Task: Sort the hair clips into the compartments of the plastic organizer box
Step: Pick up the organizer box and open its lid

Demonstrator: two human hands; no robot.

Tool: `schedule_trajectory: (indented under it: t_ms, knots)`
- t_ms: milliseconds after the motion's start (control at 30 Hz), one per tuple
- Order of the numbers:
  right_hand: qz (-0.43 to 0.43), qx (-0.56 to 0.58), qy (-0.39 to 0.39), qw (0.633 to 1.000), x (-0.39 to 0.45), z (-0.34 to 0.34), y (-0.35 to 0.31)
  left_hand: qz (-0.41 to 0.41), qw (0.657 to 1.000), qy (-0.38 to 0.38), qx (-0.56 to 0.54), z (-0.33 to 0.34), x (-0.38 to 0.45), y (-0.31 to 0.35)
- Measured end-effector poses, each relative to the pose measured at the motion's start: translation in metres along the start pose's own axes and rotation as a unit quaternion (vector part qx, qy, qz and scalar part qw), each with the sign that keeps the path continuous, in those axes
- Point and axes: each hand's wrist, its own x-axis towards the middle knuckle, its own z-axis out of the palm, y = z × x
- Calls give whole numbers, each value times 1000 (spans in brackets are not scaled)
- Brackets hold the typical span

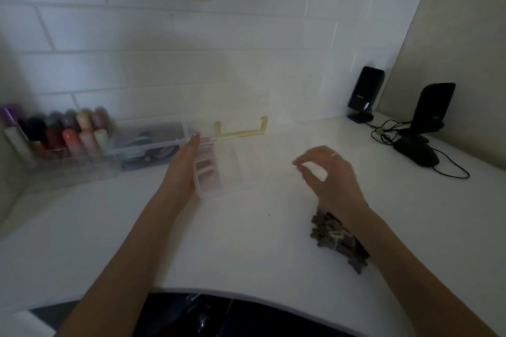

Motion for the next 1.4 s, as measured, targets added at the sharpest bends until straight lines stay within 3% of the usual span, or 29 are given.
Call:
schedule_trajectory:
  t_ms: [67,200,333,500,667,800,933,1133,1400]
  knots:
    - [17,-32,8,999,-3,-19,7,23,1000,-10,17,3,1,-2]
    - [116,-46,-163,979,-14,-43,28,43,998,-28,39,16,3,-5]
    - [163,-129,-204,957,-18,-41,46,37,996,-55,52,31,5,-3]
    - [218,-81,-249,940,-10,-35,51,27,994,-85,57,45,10,-4]
    - [200,-7,-241,950,-2,-37,46,35,992,-106,52,49,17,-9]
    - [155,127,-170,965,-2,-35,34,52,992,-107,49,46,20,-15]
    - [133,240,-115,955,-3,-33,22,50,993,-98,42,47,20,-17]
    - [157,254,-39,954,-9,-29,24,56,994,-86,41,49,21,-17]
    - [136,250,-10,959,-6,-16,5,68,992,-97,36,54,15,-17]
